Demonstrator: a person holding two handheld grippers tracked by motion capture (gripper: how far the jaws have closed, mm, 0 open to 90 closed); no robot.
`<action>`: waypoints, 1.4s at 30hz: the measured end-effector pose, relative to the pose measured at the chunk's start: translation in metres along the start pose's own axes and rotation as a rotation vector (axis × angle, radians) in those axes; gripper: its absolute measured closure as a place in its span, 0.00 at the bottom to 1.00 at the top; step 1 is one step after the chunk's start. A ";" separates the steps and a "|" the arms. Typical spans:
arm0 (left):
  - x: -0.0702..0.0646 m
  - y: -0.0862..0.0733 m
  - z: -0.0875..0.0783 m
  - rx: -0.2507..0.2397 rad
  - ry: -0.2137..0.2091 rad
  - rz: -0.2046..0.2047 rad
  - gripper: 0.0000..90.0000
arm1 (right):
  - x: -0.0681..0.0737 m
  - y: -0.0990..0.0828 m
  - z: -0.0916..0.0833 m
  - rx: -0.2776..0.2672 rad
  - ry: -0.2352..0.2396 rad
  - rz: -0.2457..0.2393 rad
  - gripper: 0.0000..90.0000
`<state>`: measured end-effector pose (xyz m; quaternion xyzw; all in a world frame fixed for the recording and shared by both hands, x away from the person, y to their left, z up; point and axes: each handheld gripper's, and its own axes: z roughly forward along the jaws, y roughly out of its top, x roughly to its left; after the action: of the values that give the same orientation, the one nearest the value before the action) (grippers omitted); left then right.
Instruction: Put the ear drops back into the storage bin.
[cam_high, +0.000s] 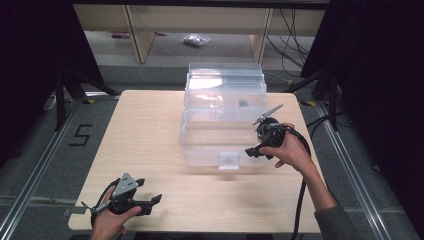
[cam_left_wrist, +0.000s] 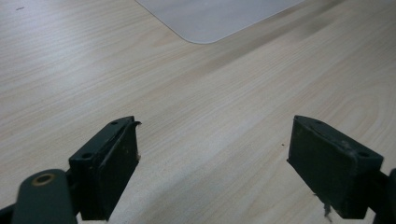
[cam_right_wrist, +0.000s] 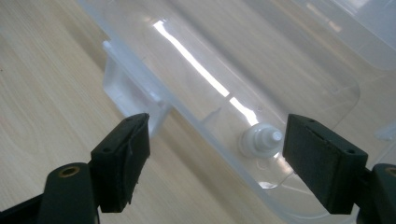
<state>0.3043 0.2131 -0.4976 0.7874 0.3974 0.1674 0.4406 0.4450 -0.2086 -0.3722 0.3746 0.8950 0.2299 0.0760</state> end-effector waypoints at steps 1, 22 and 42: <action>0.000 0.000 0.000 0.000 0.000 0.000 0.17 | 0.002 -0.001 -0.001 0.003 0.009 0.009 0.26; 0.000 0.000 -0.001 0.002 0.007 0.000 0.17 | 0.018 -0.022 -0.002 -0.076 0.046 -0.001 0.25; 0.000 0.000 -0.002 0.013 0.006 0.014 0.17 | 0.026 -0.037 0.000 -0.133 0.069 -0.049 0.25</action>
<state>0.3037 0.2143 -0.4963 0.7927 0.3940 0.1700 0.4330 0.4027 -0.2126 -0.3886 0.3384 0.8888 0.2997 0.0753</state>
